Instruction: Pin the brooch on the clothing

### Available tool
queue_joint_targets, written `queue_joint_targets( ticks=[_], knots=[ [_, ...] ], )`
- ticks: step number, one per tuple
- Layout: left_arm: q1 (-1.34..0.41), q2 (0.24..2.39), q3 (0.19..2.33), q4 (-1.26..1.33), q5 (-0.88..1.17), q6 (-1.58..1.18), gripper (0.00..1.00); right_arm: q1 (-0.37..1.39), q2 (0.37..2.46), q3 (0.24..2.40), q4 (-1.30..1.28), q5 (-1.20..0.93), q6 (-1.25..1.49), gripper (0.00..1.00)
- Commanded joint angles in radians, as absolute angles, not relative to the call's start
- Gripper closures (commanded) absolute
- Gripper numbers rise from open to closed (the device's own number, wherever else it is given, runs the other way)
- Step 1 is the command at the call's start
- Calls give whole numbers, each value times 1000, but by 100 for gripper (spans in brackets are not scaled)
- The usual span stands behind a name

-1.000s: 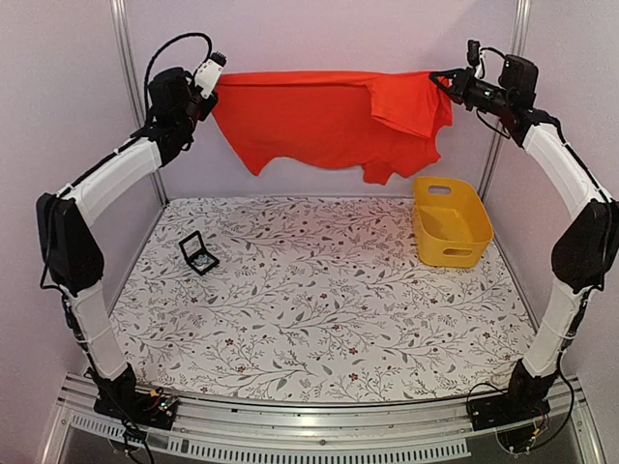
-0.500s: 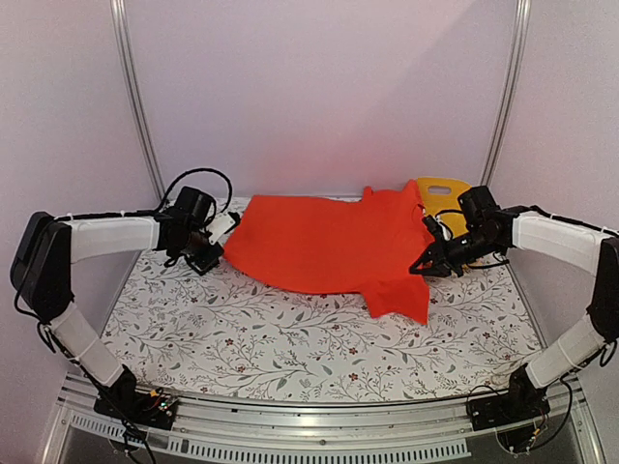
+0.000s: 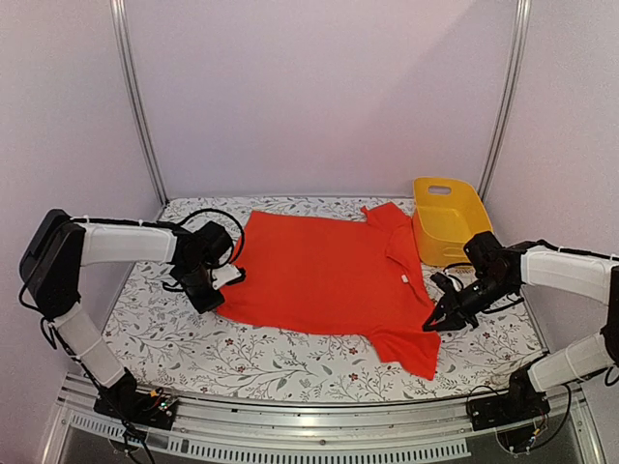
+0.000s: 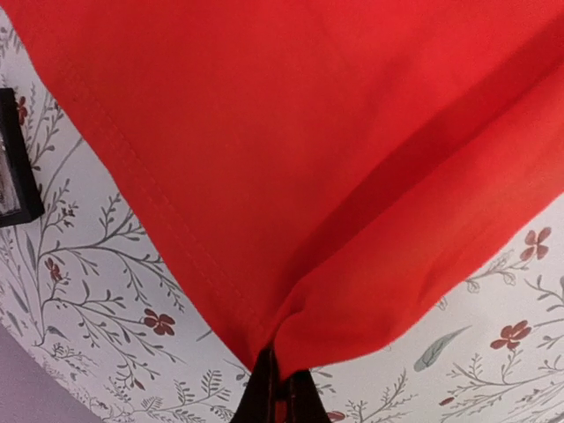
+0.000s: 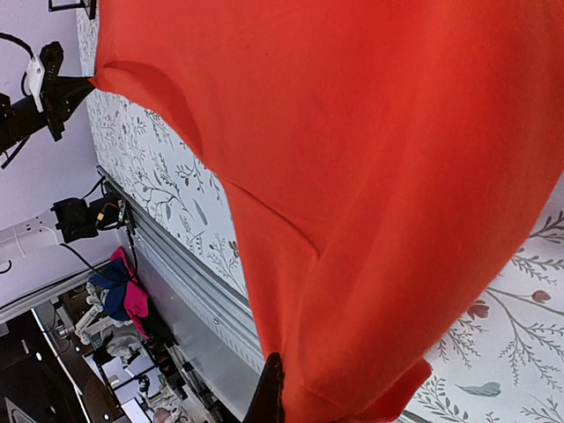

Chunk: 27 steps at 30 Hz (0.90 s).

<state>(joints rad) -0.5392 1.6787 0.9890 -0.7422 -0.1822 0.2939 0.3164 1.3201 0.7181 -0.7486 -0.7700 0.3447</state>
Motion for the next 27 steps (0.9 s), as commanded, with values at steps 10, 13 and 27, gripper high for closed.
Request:
queue_joint_targets(
  ticks=[10,13,27],
  knots=[
    [-634,1621,954,-951,-192,203,100,324,1244,662,-884,-707,351,100],
    [-636,1620,967,-954,-211,198,100,324,1242,724,-889,-669,359,100],
    [-726,1650,1026,-1141,-280,91,46,357,1323,1012,-973,-195,380,48]
  ],
)
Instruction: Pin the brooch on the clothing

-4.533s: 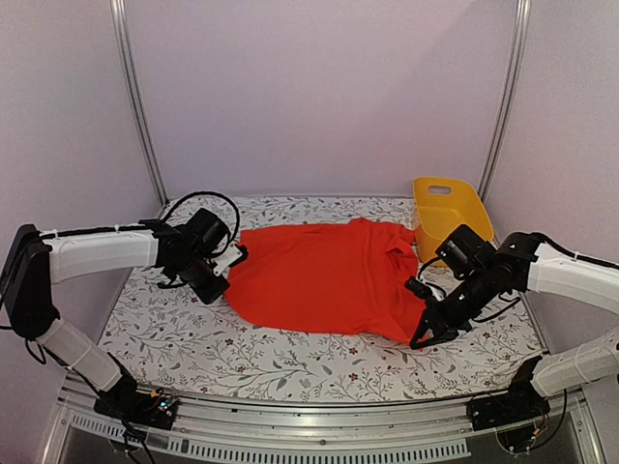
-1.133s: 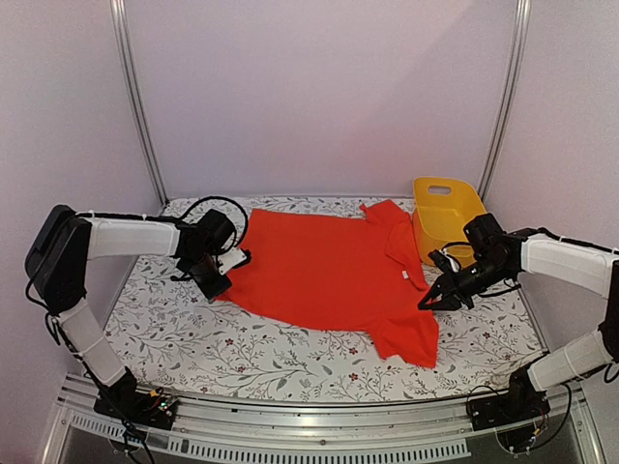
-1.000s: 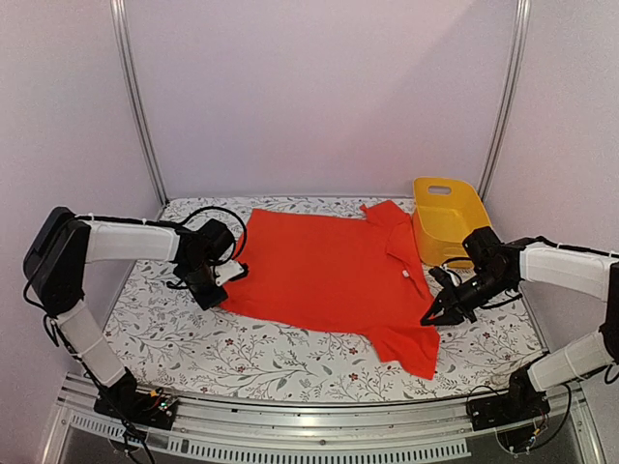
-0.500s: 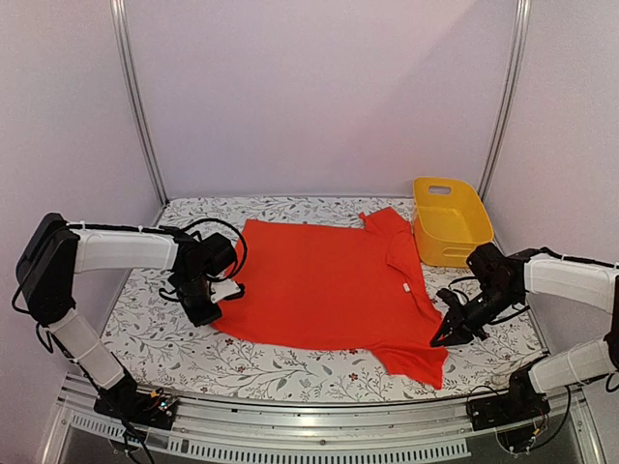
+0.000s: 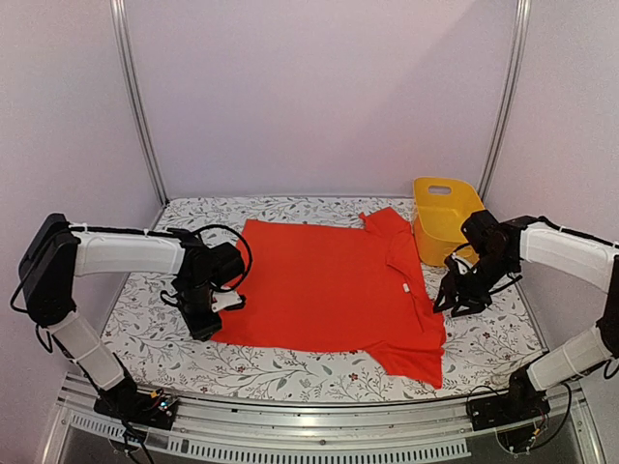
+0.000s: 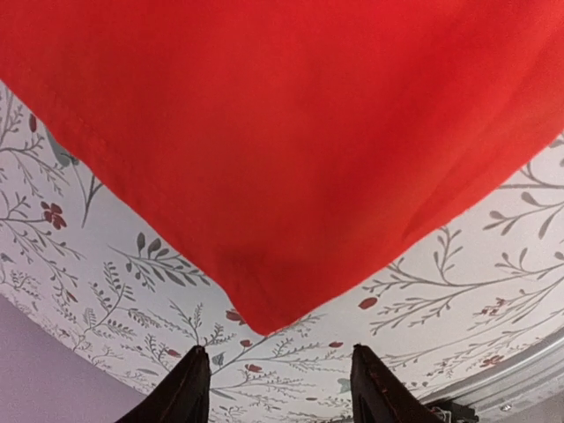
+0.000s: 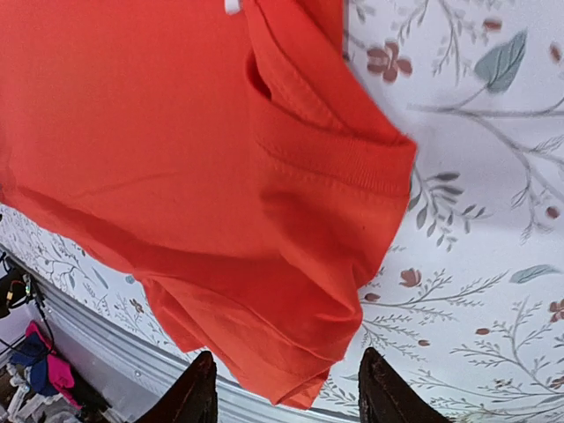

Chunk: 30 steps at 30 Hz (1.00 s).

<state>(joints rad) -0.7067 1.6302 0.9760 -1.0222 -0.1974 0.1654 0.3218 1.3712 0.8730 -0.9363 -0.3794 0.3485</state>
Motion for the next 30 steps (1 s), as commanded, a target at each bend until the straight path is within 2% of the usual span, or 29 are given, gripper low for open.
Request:
queue_joint_targets(
  ticks=[1,4,8,16,21,25,30],
  knots=[
    [-726,1654,1049,-1156,-300,74,46,395,1312,1025,-973,-165,395,50],
    [-725,1659,1117,-1183,-356,43,48,592,1294,1002,-935,-169,472,62],
    [-720,1663,1131,-1046,-448,77,49,895,1334,920,-753,-254,540,76],
    [-743,1710,1092,-1011,-273,122,49,1051,1495,893,-656,-180,628,71],
    [-753,1696,1053,-1007,-222,162,49,1058,1580,854,-642,-153,658,69],
    [-746,1721,992,-976,-269,181,49,1057,1608,863,-649,-104,647,69],
    [-746,1751,1010,-969,-191,173,48,1059,1633,858,-677,-90,628,69]
  ],
)
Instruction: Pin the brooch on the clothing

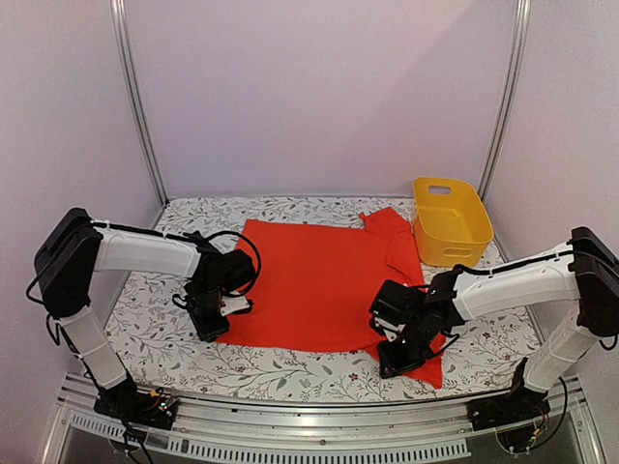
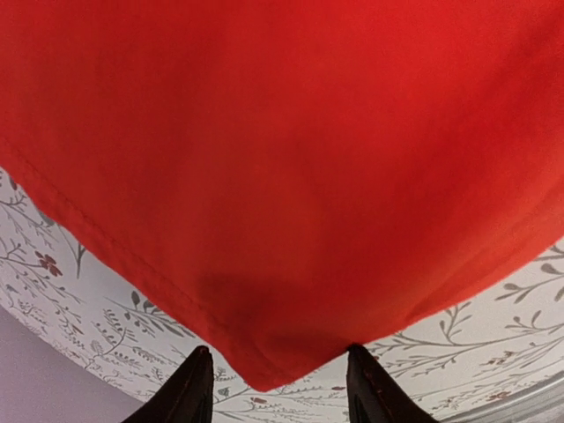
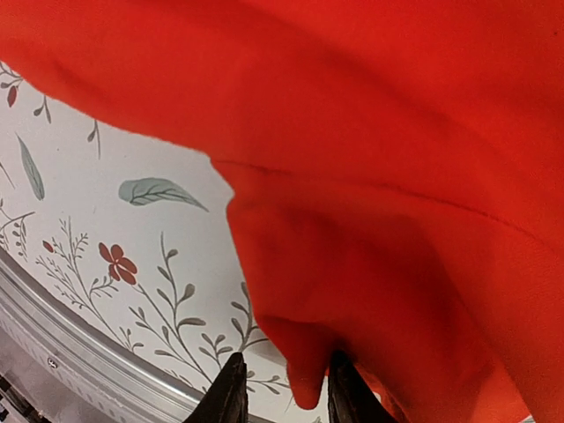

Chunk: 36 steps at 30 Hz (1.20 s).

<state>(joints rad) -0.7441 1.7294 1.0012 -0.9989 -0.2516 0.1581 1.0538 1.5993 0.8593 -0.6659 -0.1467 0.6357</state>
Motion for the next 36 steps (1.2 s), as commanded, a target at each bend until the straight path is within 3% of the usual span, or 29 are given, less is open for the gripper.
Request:
queue_joint_targets(
  ticks=[1,4,6,8,11,12,22,30,32,34,36],
  knots=[
    [-746,1755,997,-969,-183,177,48,1058,1634,858,-682,-80,626,69],
    [-747,1786,955,-946,-180,198,48,1058,1648,857,-683,-77,619,72],
    [-746,1820,955,-938,-182,198,51,1058,1657,853,-670,-89,613,84],
    [-747,1843,978,-945,-172,191,65,1058,1656,855,-669,-94,606,99],
    [-748,1844,994,-953,-191,189,99,1058,1636,874,-687,-122,568,100],
    [-748,1840,992,-959,-205,184,100,1060,1626,880,-688,-145,552,100],
    [-847,1736,978,-1205,-210,82,100,1208,1488,883,-704,-583,401,100],
    [-866,1672,922,-1226,-185,97,100,1233,1509,923,-701,-579,400,99],
    [-865,1669,910,-1222,-200,95,95,1232,1527,943,-707,-555,396,78],
    [-868,1666,920,-1228,-212,89,74,1232,1530,974,-720,-535,392,56],
    [-870,1665,931,-1244,-257,71,55,1229,1514,1013,-737,-512,389,49]
  ],
)
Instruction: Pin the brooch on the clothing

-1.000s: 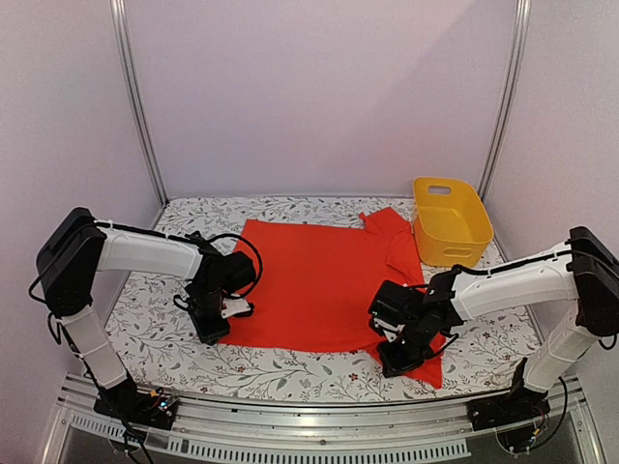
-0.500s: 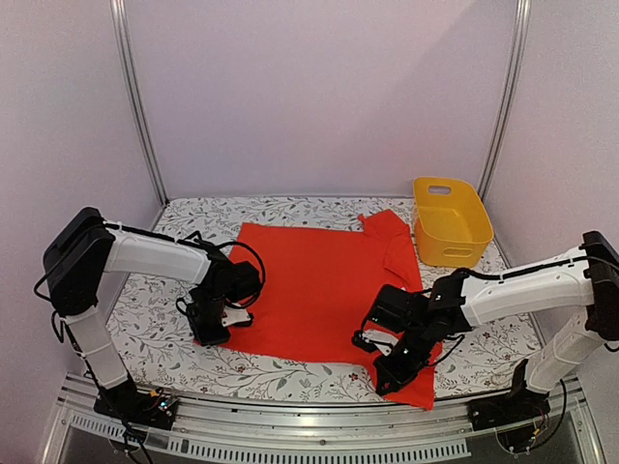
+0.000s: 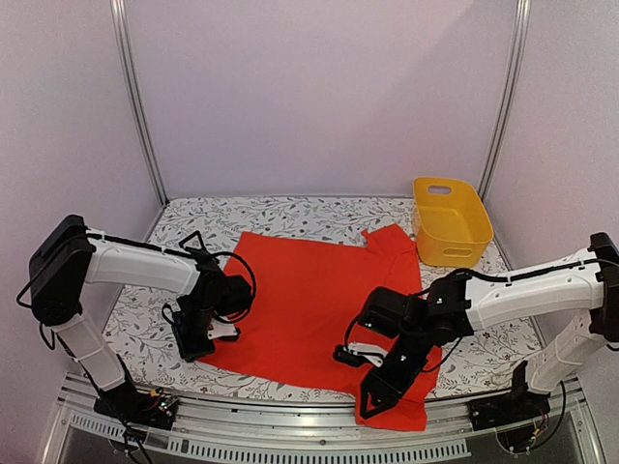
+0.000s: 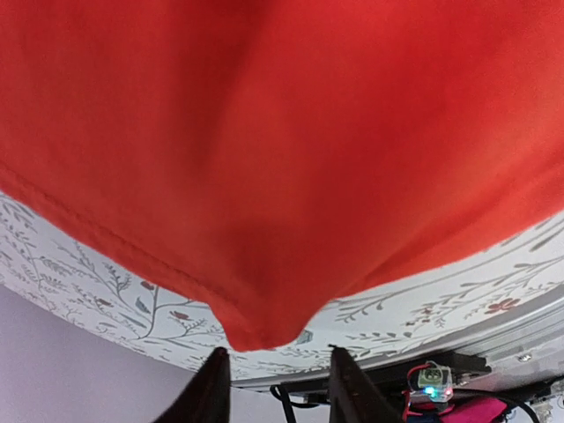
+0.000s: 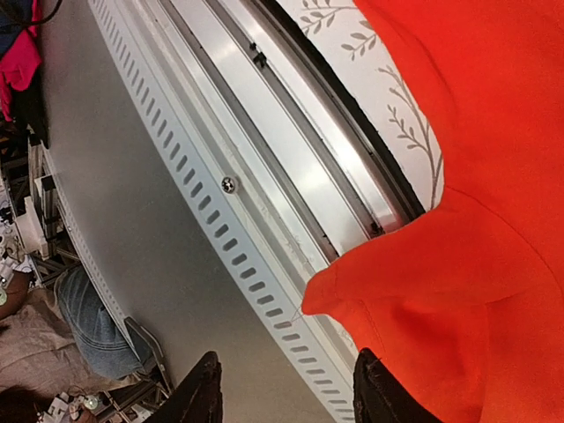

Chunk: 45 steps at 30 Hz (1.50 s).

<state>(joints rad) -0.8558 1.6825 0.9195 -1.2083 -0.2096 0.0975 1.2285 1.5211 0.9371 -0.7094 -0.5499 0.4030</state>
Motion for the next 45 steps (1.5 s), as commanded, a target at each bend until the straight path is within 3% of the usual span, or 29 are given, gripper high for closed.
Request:
queue_joint_targets(
  ticks=[1,7,12,20,30,45],
  knots=[
    [-870,1667,936,-1255,-281,64,50,1219,1505,1036,-746,-502,386,46],
    [-851,1694,1065,-1240,-454,31,47,991,1436,1092,-769,-283,431,41],
    [-729,1792,1234,-947,-564,51,45,803,1508,1079,-638,-117,454,67],
    [-635,1997,1359,-653,-575,89,49,712,1806,1263,-554,80,304,90],
    [-617,2126,1209,-635,-504,63,50,623,2039,1324,-587,293,220,96],
    [-582,2140,1164,-703,-425,53,49,372,1918,1273,-588,345,154,97]
  ],
)
